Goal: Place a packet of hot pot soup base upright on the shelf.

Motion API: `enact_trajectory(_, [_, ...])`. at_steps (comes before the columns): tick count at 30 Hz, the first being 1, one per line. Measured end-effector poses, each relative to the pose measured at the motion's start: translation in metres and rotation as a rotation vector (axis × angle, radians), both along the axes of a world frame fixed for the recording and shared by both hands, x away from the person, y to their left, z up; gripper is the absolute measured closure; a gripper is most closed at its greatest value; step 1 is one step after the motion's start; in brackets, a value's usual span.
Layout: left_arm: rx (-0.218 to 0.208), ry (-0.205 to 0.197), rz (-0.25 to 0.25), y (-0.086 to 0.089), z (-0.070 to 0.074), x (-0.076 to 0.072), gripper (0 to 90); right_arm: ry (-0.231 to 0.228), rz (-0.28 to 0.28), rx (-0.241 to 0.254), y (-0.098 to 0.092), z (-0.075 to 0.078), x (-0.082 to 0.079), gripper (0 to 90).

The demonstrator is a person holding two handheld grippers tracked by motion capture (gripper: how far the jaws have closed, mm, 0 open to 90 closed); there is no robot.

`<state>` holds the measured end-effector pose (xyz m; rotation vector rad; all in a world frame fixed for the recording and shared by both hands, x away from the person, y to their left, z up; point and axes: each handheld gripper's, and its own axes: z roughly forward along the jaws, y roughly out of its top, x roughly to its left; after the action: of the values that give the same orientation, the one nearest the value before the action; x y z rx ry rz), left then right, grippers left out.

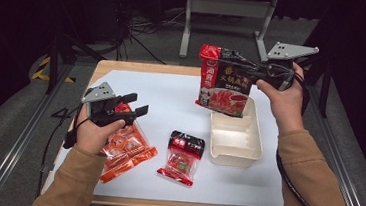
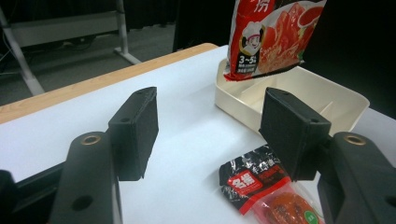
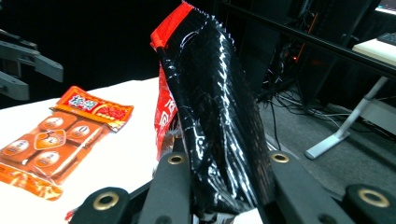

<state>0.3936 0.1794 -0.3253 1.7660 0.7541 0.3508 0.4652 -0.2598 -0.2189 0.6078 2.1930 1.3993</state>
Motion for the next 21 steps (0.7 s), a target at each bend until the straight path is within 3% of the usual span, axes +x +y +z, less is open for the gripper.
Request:
enact_trajectory(8, [0.004, 0.013, 0.009, 0.003, -0.003, 0.002, 35.2, -0.003, -0.024, -0.004, -0.011, -0.002, 0.009, 79.0])
enact_trajectory(21, [0.008, 0.040, 0.030, 0.004, -0.005, 0.005, 28.4, -0.072, -0.043, -0.033, -0.026, -0.011, 0.021, 78.9])
